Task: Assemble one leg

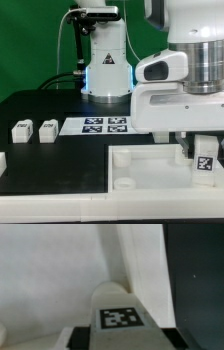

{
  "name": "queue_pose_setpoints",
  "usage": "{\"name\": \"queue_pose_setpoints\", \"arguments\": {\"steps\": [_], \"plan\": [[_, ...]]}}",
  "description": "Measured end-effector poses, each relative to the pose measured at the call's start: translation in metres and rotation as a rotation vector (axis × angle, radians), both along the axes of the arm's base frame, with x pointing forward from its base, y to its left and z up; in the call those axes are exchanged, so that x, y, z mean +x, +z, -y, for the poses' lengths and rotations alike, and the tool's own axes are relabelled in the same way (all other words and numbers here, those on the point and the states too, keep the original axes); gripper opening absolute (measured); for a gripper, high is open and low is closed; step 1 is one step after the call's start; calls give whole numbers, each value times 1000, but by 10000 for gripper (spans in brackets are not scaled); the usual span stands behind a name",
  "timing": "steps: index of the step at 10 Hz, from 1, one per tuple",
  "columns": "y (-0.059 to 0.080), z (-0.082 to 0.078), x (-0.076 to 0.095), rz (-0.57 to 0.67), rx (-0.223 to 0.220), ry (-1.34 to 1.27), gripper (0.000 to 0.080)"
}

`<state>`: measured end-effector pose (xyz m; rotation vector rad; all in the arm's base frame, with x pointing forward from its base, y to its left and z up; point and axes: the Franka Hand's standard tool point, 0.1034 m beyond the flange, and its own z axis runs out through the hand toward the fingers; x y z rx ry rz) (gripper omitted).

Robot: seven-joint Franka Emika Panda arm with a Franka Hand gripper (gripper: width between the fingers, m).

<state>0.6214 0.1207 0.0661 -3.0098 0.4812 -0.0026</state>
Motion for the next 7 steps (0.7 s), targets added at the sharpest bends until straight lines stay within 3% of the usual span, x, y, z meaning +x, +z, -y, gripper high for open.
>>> {"name": "queue_pose_setpoints", "arguments": {"steps": [1, 7], "plan": [[1, 0, 1, -11, 6, -120, 295], [-1, 3, 6, -177, 144, -1072, 295]]}}
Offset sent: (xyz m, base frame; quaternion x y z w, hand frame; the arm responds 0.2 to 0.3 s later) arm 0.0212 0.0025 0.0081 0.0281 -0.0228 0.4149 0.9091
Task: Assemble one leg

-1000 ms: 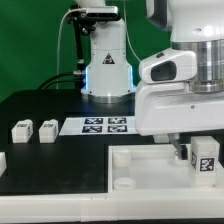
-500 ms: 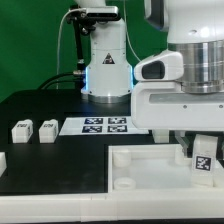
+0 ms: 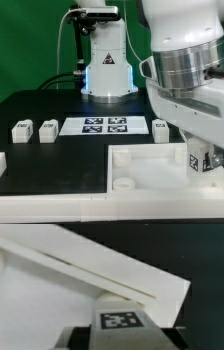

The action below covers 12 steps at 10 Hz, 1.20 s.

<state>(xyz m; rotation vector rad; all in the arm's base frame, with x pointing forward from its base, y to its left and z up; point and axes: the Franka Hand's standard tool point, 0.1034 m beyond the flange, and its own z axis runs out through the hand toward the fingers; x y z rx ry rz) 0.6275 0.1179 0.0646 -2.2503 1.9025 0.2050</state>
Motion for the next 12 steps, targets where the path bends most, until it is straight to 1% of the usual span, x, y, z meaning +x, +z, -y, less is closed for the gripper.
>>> {"name": "queue_pose_setpoints", "arguments": {"steps": [2, 3, 4, 5, 6, 7, 8, 9, 10, 12], "plan": [[-1, -4, -1, -39, 3, -159, 295], [-1, -3, -1, -35, 3, -146, 381], [-1, -4, -1, -30, 2, -123, 534], [-1, -4, -2, -21, 1, -77, 614], [-2, -7, -6, -29, 2, -10, 640], [-1, -7, -8, -14, -8, 171, 640], [0, -4, -9, 20, -37, 377, 648], [0, -3, -10, 39, -55, 504, 648], [-1, -2, -10, 49, -53, 556, 649], [-1, 0, -10, 94, -52, 779, 649]]}}
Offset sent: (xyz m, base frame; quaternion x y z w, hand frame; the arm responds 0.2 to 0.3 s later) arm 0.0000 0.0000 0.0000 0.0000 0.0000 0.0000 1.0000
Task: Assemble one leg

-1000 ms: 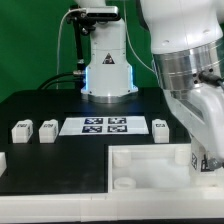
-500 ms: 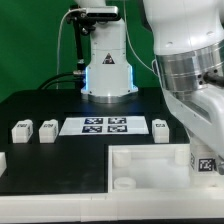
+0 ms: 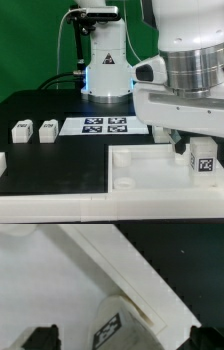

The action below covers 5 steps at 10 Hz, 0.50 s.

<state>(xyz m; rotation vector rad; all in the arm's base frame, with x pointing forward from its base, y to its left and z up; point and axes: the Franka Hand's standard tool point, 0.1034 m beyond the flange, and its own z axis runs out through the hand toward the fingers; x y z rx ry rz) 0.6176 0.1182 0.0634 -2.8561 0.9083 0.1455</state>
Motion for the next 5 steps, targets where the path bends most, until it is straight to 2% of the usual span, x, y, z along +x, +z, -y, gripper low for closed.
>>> {"name": "queue_pose_setpoints", "arguments": {"steps": [1, 2, 3, 5], "plan": [[0, 1, 2, 28, -9, 122, 649], [3, 1, 8, 91, -40, 337, 649], [7, 0, 10, 125, -47, 468, 649], [7, 2, 9, 140, -47, 536, 649]]}}
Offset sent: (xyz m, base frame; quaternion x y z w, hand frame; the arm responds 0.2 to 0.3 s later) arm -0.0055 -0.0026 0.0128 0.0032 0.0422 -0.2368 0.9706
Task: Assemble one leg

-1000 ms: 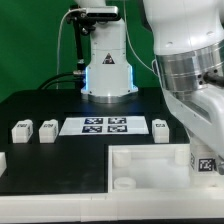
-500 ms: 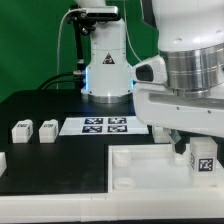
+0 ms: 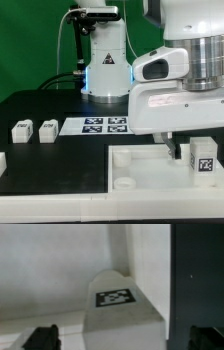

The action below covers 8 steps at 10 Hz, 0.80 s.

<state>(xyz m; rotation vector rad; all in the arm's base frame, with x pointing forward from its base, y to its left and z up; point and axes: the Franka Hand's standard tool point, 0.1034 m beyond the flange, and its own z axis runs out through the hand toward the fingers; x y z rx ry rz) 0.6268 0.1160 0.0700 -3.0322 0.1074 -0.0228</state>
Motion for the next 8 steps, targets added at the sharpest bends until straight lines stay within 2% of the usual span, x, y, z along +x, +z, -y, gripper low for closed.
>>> {"name": "queue_pose_setpoints", "arguments": {"steps": [2, 3, 4, 6, 8], "plan": [[0, 0, 0, -5, 1, -42, 397], [-1, 1, 0, -16, 3, -140, 397], [-1, 2, 0, -27, 6, -240, 294], [-1, 2, 0, -52, 11, -455, 294], [-1, 3, 2, -106, 14, -803, 294]]}}
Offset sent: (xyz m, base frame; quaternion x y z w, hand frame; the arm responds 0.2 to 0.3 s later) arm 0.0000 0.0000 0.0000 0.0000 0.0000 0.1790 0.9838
